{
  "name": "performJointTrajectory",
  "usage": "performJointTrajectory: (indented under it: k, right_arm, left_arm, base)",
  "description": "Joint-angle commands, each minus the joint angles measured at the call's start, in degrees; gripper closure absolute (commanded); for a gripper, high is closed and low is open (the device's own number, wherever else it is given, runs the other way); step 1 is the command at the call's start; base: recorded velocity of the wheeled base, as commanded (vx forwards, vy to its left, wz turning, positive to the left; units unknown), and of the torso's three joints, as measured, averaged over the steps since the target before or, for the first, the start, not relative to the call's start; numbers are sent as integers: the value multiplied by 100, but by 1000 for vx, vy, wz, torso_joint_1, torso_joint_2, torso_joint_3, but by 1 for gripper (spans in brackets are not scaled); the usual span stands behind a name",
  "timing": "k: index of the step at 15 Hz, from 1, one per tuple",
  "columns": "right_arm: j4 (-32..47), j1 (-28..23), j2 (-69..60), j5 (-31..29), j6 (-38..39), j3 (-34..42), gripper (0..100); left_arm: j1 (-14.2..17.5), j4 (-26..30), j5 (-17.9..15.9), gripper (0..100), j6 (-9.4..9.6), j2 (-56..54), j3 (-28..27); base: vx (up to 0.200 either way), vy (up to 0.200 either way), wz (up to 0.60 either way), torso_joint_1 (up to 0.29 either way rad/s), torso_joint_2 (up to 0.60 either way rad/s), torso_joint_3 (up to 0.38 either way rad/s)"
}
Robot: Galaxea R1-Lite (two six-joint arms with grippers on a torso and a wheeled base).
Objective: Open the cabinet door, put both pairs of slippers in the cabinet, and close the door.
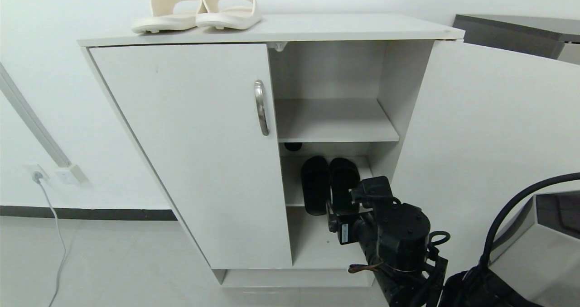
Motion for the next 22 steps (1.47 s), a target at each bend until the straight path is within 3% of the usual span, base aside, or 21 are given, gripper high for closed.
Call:
performJointTrajectory:
  k: [1, 12, 22]
  right_arm:
    - [-2, -12, 25, -8, 2, 11, 0]
    - [-2, -56, 131, -8, 2, 28, 0]
    - [-2, -56, 140, -16, -7, 37, 0]
  left_arm:
    - [0, 0, 0, 100, 2, 7, -8]
    - [0, 0, 9, 100, -42, 7, 1]
    - [0, 0, 9, 100, -51, 7, 1]
  base:
    - [0, 0, 0, 2, -2, 159]
    - [0, 0, 0, 0, 0, 14]
    - [0, 200, 0, 2, 0, 5]
